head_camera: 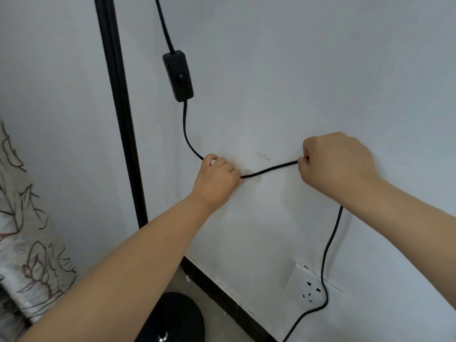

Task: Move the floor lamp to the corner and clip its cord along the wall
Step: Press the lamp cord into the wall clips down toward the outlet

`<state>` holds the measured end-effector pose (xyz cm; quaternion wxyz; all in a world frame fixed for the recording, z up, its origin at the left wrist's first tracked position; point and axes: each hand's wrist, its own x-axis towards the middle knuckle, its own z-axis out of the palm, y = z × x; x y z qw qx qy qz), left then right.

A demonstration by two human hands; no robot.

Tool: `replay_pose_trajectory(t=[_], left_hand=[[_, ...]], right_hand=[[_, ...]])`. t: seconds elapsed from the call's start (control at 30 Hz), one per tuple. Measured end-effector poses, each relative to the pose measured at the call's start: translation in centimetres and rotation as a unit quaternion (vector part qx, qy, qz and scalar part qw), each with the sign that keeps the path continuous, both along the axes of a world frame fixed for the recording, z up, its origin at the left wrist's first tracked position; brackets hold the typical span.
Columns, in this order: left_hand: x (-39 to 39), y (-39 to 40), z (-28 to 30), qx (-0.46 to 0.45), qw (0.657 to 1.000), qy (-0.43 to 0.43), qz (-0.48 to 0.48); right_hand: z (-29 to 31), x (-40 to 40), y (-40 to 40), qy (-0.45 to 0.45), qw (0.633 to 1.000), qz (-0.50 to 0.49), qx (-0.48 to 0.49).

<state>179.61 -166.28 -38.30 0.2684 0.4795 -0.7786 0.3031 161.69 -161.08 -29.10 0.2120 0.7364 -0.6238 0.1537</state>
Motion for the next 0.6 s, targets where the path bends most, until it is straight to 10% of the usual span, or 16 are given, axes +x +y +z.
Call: replay_pose_trajectory(t=[0.6], left_hand=[[0.4,-0.5,0.8,0.076,0.994,0.059,-0.06]], right_hand=[[-0.4,-1.2,1.2,-0.007,0.999,0.02,-0.025]])
